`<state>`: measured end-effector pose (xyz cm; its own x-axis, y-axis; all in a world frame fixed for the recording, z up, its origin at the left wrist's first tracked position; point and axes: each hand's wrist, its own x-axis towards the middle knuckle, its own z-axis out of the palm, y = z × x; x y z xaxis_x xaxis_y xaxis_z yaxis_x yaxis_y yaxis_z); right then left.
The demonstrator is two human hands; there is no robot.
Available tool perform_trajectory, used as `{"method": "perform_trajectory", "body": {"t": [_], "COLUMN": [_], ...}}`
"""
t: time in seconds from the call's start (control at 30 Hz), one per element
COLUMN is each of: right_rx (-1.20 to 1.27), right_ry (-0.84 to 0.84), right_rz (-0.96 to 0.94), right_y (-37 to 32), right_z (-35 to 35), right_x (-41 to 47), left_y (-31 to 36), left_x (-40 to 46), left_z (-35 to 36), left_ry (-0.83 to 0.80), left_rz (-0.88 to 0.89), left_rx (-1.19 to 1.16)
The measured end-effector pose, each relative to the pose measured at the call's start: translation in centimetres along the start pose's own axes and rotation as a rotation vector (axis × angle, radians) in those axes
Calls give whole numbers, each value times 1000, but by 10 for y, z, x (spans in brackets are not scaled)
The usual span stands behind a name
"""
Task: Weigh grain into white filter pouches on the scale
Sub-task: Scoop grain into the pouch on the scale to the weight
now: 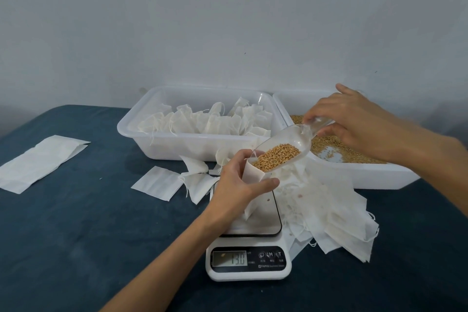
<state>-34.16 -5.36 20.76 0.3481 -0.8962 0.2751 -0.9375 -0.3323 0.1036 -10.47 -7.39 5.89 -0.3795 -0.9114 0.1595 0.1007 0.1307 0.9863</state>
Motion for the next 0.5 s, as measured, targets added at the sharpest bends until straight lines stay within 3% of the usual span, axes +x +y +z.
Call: {"method": "perform_trajectory", "body": {"t": [0.17, 0.5], "right_rx": [-11, -1], "right_ry": [-12, -3], "right_rz": [7, -5], "right_y": [0, 1], "right_z": [-1, 3], "right_x": [-2, -1], "left_y": [-2, 7], "left_x": [1, 9], "left_z": [-1, -15], "left_ry": [-16, -210], "left_rz": [-7, -51], "left_rx": [56, 2]}}
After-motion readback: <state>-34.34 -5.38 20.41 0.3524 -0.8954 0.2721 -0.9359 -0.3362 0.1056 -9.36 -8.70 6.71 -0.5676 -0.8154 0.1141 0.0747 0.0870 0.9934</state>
